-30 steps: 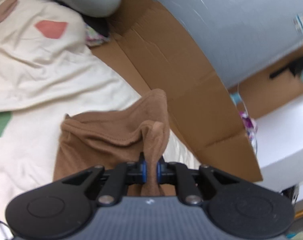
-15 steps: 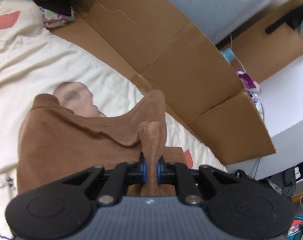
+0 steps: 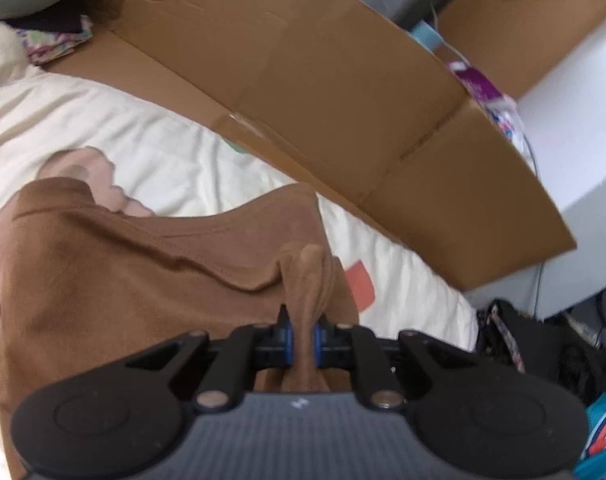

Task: Fold clothes
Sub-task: 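Open both tools and release the brown shirt corner onto the bed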

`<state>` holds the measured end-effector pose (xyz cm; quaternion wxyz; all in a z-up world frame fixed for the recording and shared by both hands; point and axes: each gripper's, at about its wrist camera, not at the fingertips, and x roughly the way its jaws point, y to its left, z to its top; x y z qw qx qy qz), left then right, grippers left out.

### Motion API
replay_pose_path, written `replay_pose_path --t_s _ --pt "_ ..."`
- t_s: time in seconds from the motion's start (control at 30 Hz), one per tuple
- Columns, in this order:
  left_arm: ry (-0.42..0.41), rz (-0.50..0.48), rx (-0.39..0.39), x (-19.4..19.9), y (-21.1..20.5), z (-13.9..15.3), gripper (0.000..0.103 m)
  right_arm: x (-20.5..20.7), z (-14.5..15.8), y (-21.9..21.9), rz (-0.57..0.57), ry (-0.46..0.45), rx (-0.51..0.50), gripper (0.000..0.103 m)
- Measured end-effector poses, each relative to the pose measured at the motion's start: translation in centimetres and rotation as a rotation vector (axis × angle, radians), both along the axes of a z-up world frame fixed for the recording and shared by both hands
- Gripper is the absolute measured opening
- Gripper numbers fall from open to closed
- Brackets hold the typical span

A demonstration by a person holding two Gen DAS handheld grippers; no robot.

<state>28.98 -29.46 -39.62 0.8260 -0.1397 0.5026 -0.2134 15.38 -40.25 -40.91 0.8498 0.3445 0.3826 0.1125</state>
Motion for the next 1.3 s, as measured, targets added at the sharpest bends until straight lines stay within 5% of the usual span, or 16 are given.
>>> replay_pose_path --t_s 0.6,0.97,1.13,1.3 --pt "-0.020 -0.019 0.076 -1.0 -4.8 -3.5 0.010 -0.5 -6.1 -5.1 -0.184 0.156 0.147 0.001" --pt "-0.018 -0.016 0.093 -0.3 -5.5 -4.3 0.011 -0.2 -6.7 -5.4 -0.205 0.180 0.163 0.001" --pt "-0.016 -0.105 0.096 -0.8 -5.9 -3.8 0.035 -1.6 -8.0 -6.0 -0.240 0.230 0.217 0.001" --pt "-0.031 -0.130 0.071 -0.9 -4.7 -2.2 0.035 -1.9 -8.3 -6.3 -0.259 0.246 0.255 0.007"
